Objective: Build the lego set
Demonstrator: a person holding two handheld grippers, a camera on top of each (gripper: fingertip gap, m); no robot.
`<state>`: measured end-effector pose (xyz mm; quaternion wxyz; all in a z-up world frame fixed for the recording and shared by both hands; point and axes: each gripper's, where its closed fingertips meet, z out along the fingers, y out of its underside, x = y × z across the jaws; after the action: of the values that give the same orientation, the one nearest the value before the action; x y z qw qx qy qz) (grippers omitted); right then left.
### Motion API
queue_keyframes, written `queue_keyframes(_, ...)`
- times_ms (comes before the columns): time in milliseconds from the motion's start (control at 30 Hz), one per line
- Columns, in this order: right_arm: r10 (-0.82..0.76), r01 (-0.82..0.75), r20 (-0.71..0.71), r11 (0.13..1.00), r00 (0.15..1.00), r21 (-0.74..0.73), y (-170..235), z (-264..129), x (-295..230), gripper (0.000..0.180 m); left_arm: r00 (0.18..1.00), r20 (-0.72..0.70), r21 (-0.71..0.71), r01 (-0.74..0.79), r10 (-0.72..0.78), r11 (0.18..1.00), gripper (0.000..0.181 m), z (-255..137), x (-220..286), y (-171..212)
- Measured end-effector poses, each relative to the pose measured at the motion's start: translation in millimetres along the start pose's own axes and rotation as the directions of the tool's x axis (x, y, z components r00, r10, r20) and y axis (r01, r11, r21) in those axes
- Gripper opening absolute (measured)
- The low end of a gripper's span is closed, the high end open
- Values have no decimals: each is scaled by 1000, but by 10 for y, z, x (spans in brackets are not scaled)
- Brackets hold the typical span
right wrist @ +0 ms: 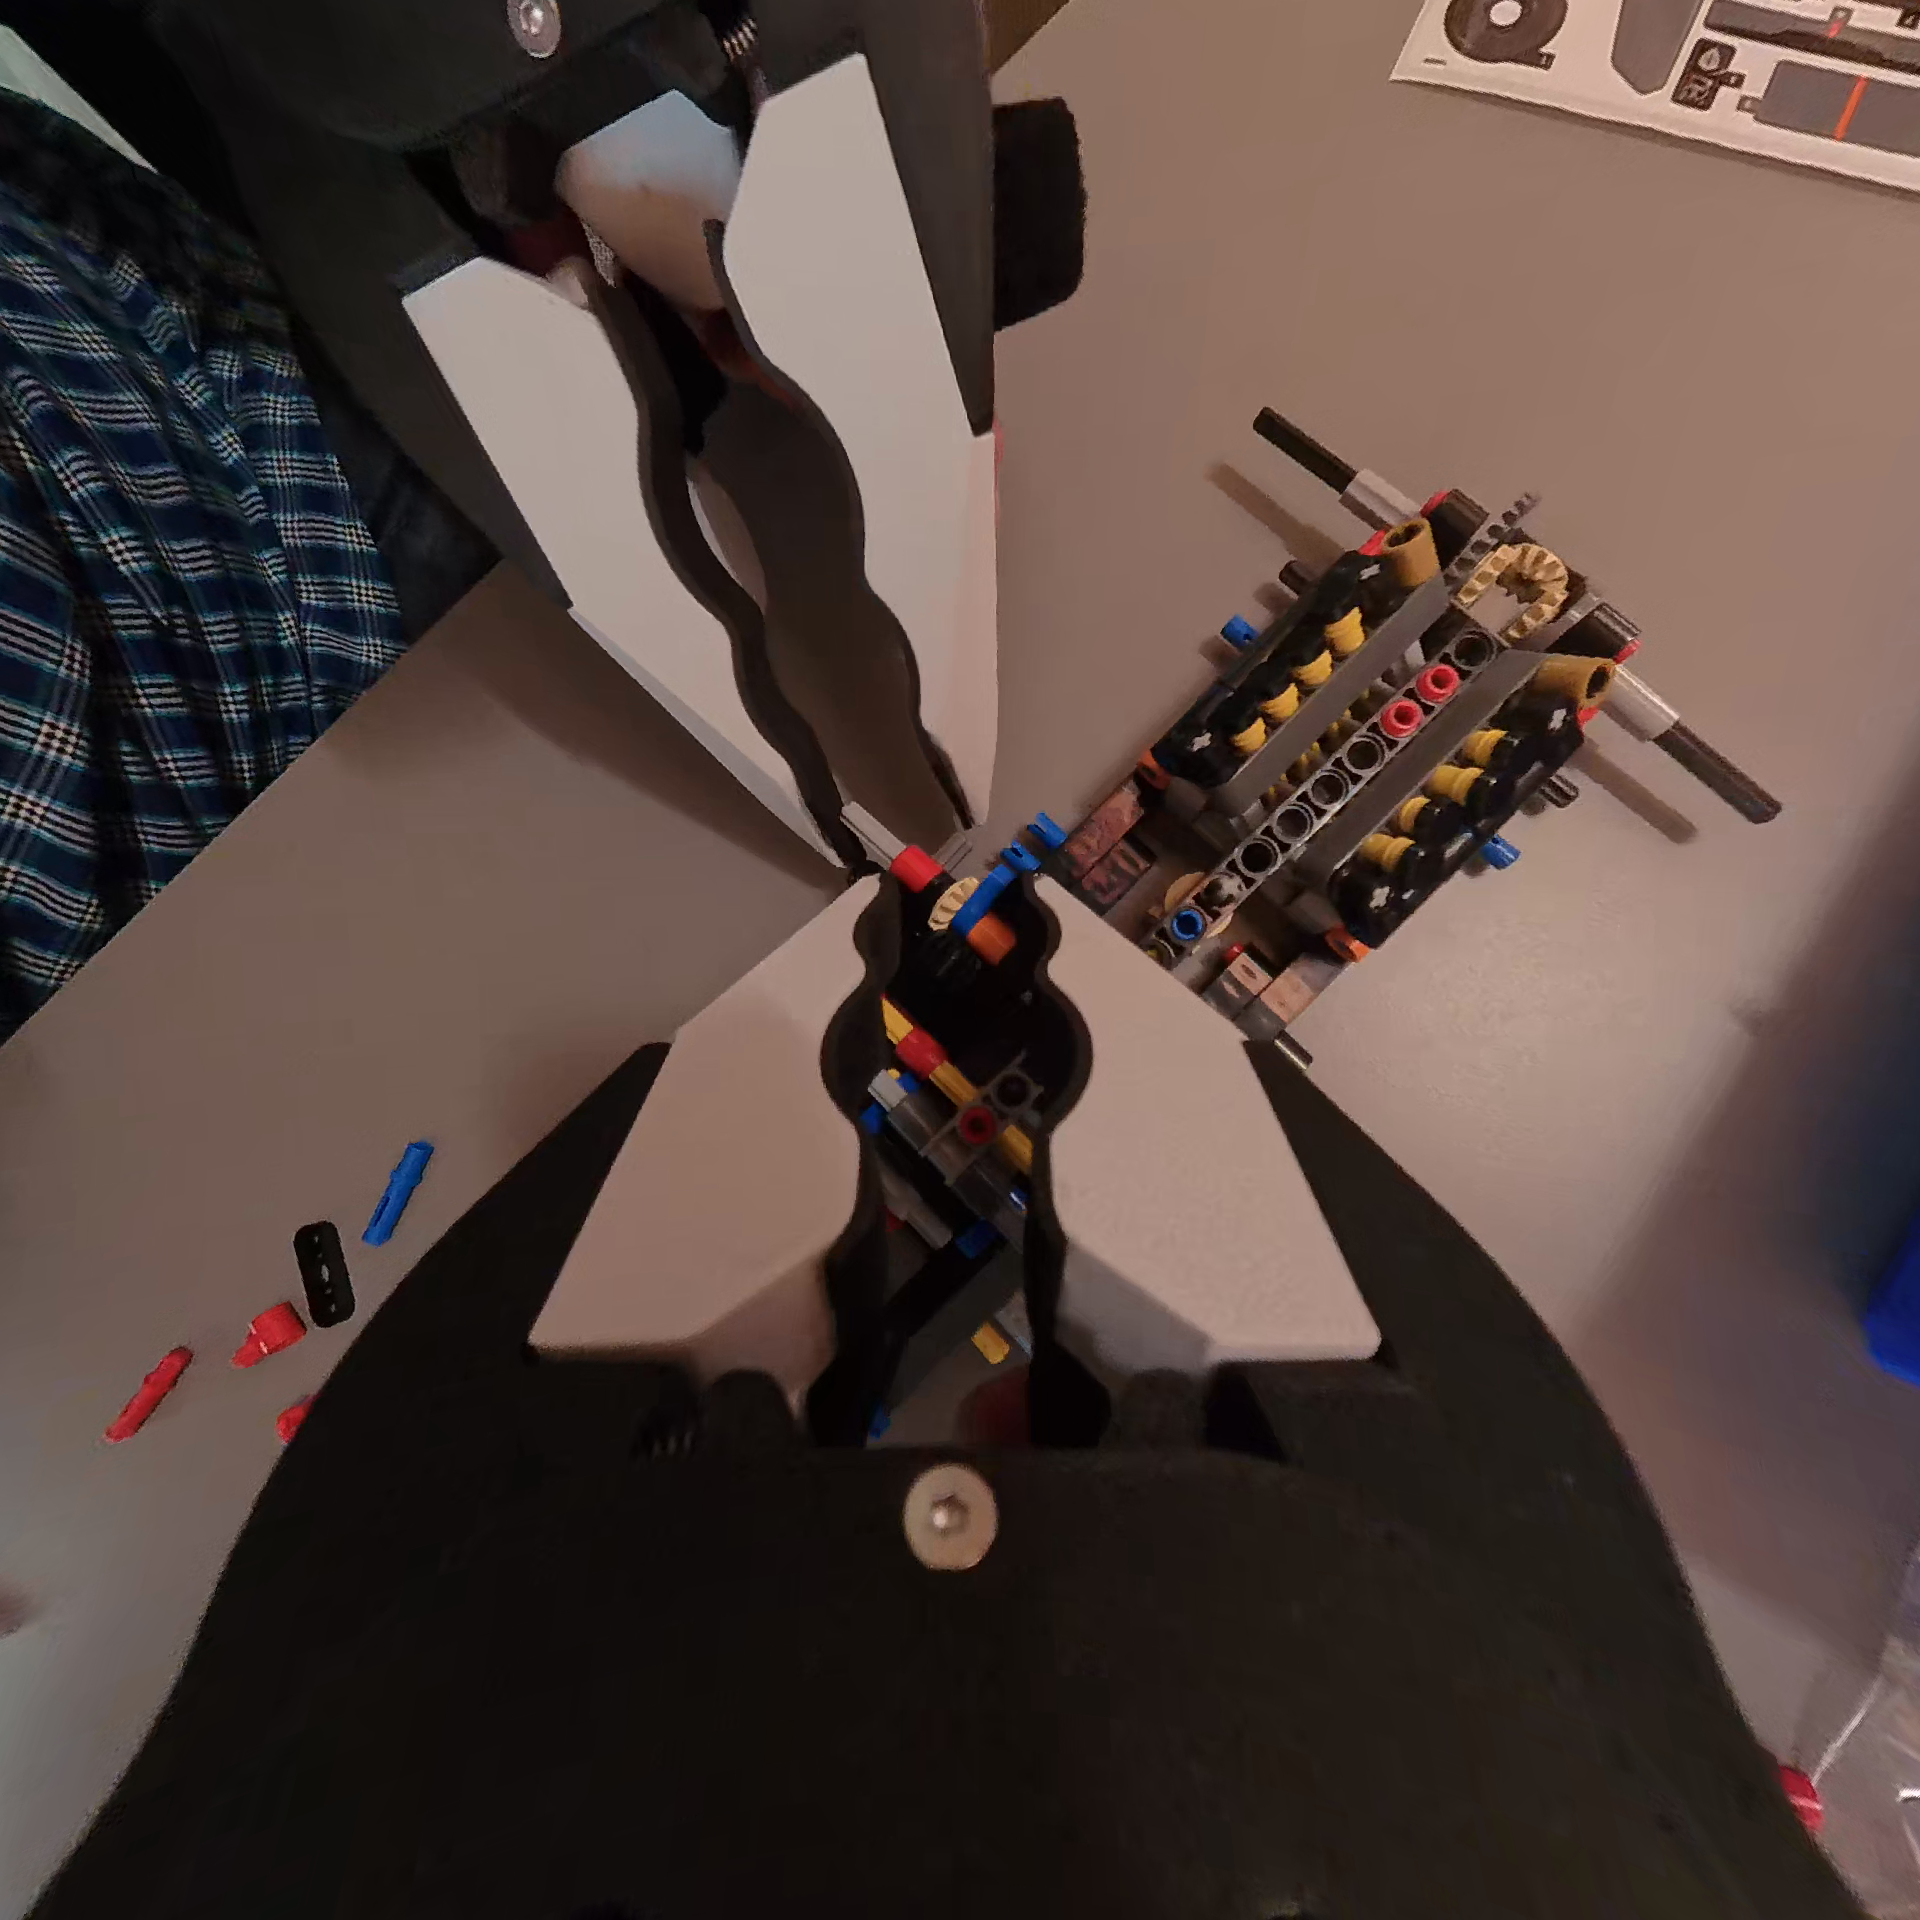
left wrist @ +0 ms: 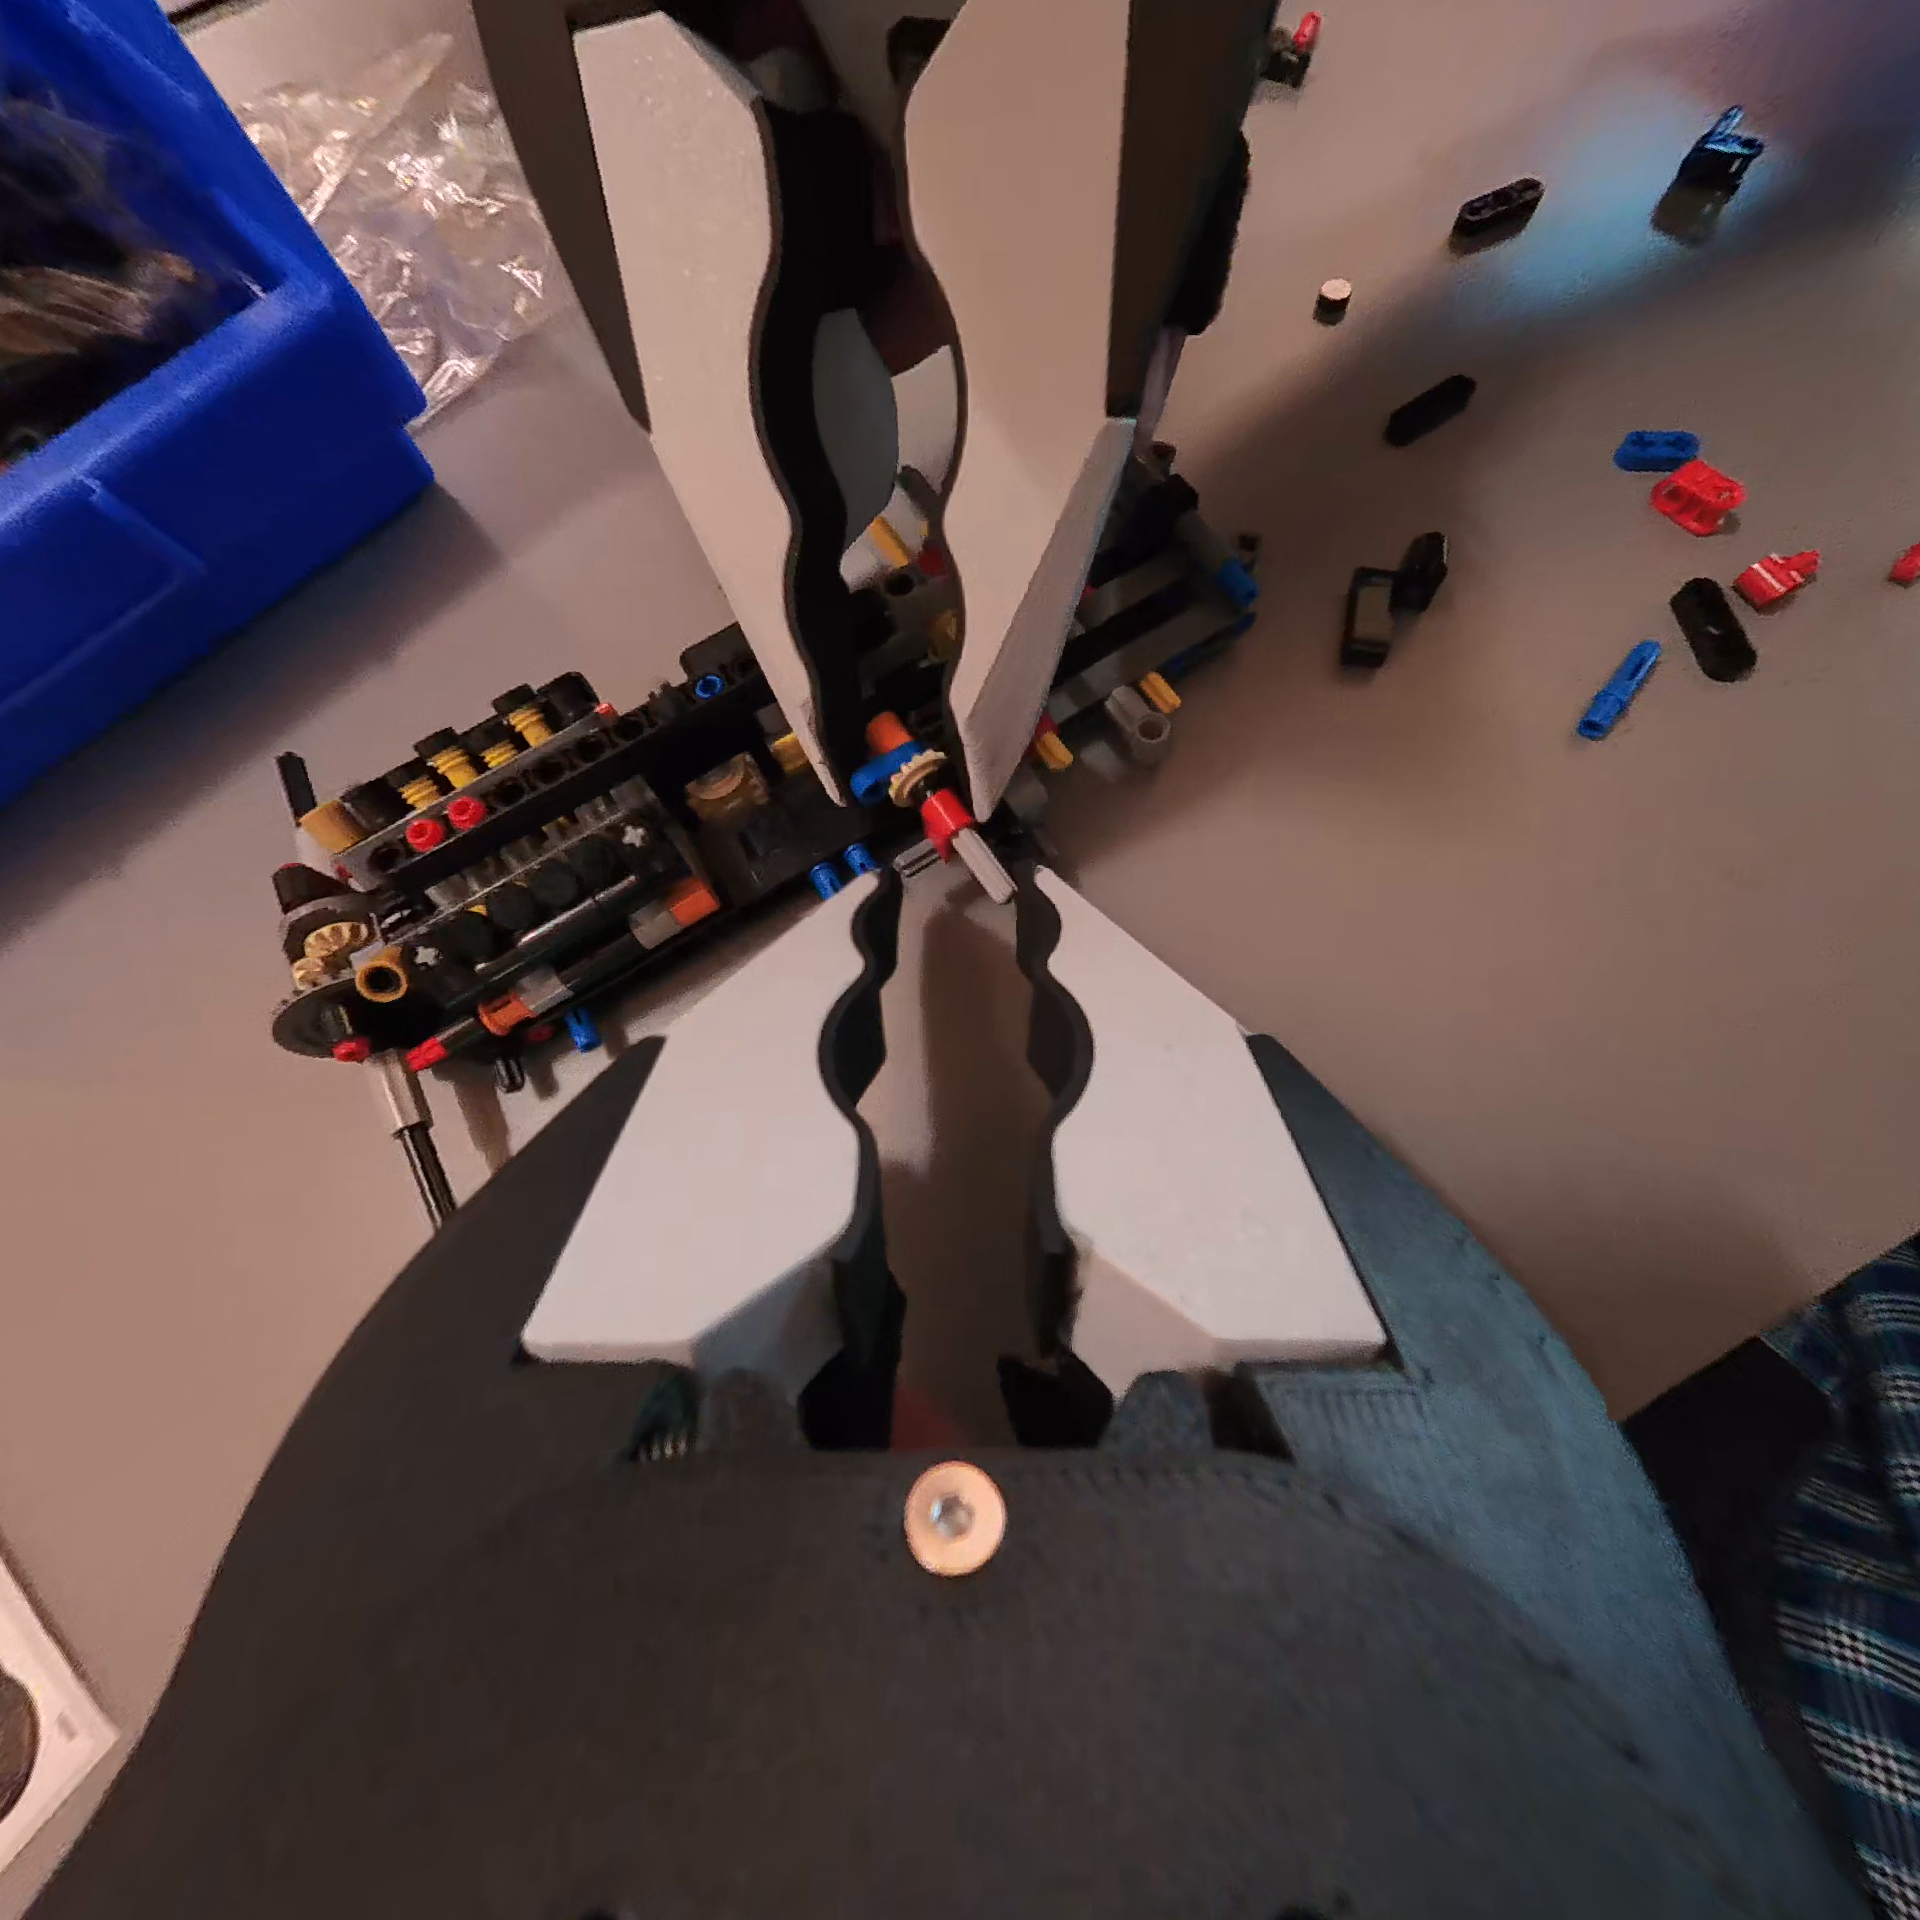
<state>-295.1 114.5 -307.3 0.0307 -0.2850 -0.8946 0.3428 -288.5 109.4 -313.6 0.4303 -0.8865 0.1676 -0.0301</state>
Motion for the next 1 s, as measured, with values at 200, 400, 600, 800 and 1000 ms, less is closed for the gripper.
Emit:
queue_keyframes(200, 0, 0, 11, 1000, 1000, -2, 10, -15, -3, 21, 999, -54, 13, 9, -9, 1000, 19, -2, 0, -24)
queue_keyframes(400, -126, 125, -10, 990, 992, -72, 13, -76, 45, 33, 997, -69, 13, -23, 24, 1000, 5, 0, -55, -14)
queue_keyframes(600, -317, 321, 53, 940, 947, -118, -81, -54, 63, 29, 995, -82, 17, -46, 47, 999, 3, -49, -142, 35)
queue_keyframes(800, -302, 318, 113, 932, 947, -172, -118, 47, 132, 27, 987, -114, 14, -114, 115, 993, 3, -58, -156, 75)
queue_keyframes(1000, -260, 296, 189, 935, 947, -198, -99, 85, 145, 24, 984, -114, 5, -134, 134, 991, 3, -44, -179, 89)
